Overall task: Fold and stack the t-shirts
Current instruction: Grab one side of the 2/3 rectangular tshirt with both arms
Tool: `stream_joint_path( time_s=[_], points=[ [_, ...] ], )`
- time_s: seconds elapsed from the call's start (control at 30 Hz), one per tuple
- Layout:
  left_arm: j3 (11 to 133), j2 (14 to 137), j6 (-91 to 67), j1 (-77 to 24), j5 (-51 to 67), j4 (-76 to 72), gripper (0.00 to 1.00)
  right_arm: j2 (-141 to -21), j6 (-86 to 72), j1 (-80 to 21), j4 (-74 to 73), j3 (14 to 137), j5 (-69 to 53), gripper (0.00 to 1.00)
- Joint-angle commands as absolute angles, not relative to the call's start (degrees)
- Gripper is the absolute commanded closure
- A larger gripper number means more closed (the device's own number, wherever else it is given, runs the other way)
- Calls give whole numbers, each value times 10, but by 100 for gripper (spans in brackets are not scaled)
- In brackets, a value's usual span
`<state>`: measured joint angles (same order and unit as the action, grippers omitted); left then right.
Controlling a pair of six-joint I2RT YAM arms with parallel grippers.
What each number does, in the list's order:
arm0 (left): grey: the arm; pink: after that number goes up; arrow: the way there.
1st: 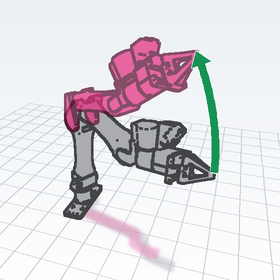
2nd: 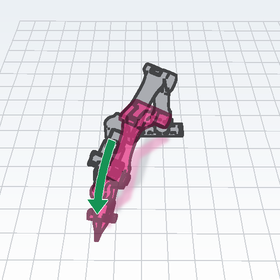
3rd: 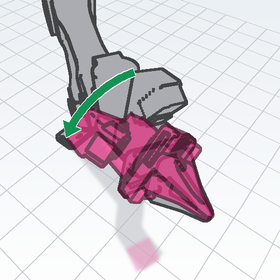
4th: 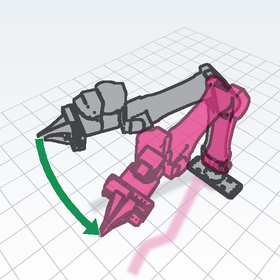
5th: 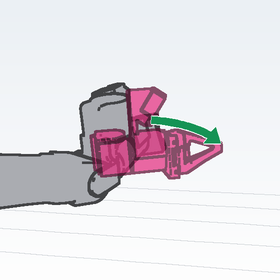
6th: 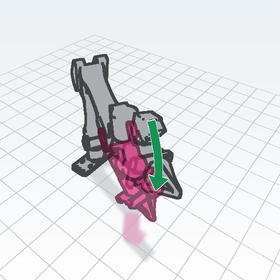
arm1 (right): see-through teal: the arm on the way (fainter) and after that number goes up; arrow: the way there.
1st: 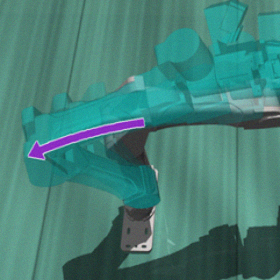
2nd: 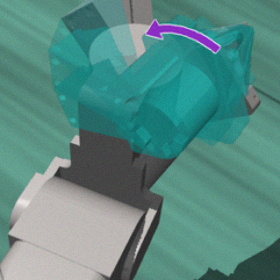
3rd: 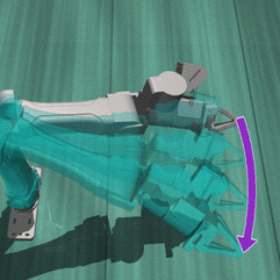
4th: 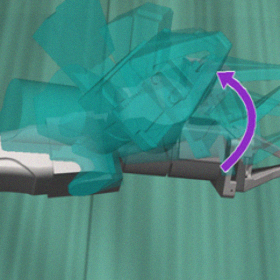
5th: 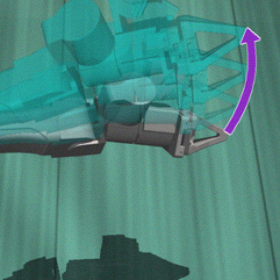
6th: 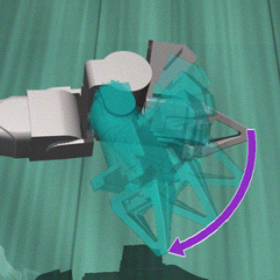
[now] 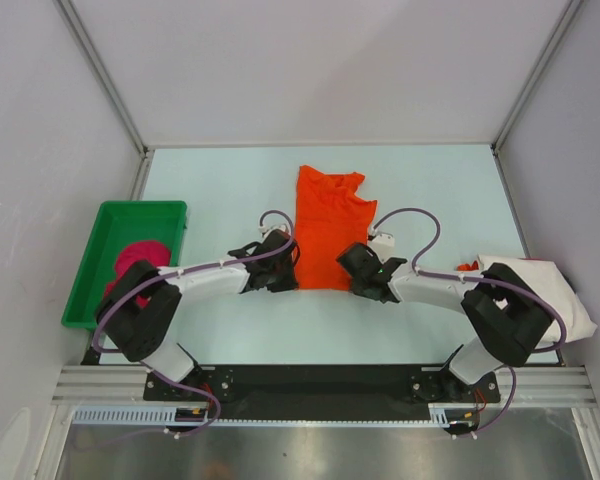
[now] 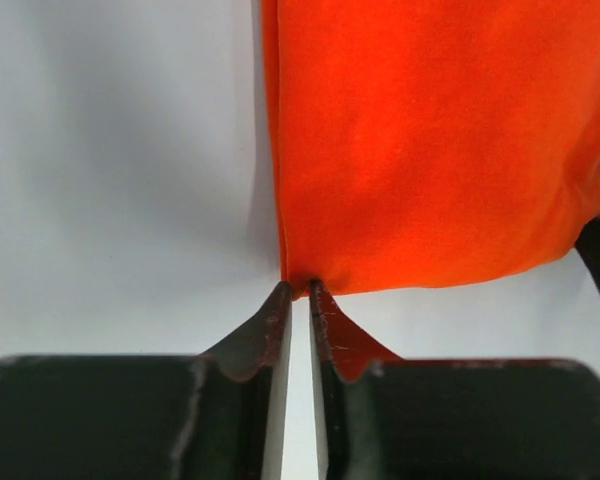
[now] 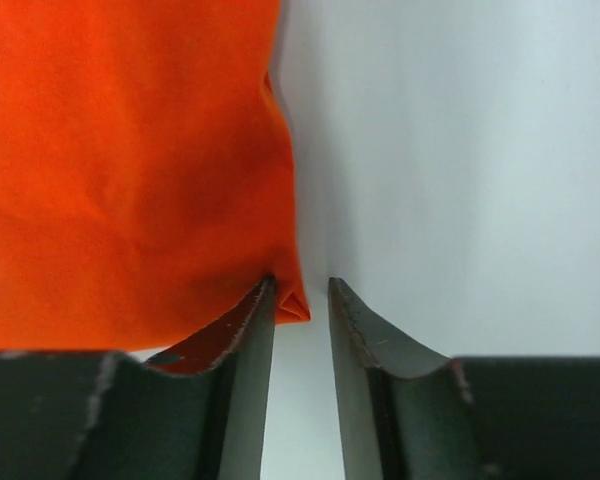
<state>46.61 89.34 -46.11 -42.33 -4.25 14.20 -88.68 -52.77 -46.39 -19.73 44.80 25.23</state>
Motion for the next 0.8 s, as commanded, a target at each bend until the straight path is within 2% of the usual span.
stream_joint_path(
  time_s=[0.0,0.17,0.27,0.3,0.6,0.77],
  points=[
    [465,902,-467,-426,-38,137,86,-911,-539,-468,-195,448,249,72],
    [464,906,-466,-426,-37,138,94,-917,-546,-473,-203,446,249,81],
    [464,905,-464,-426,-38,140,97,-913,-548,-477,-209,444,250,90],
    [464,905,-462,-426,-39,139,99,-911,-549,-479,-214,444,252,99],
    [446,870,-463,-444,-36,157,100,-862,-588,-520,-265,411,260,100],
    [397,825,-489,-490,-44,176,100,-824,-644,-565,-298,370,260,100]
  ],
)
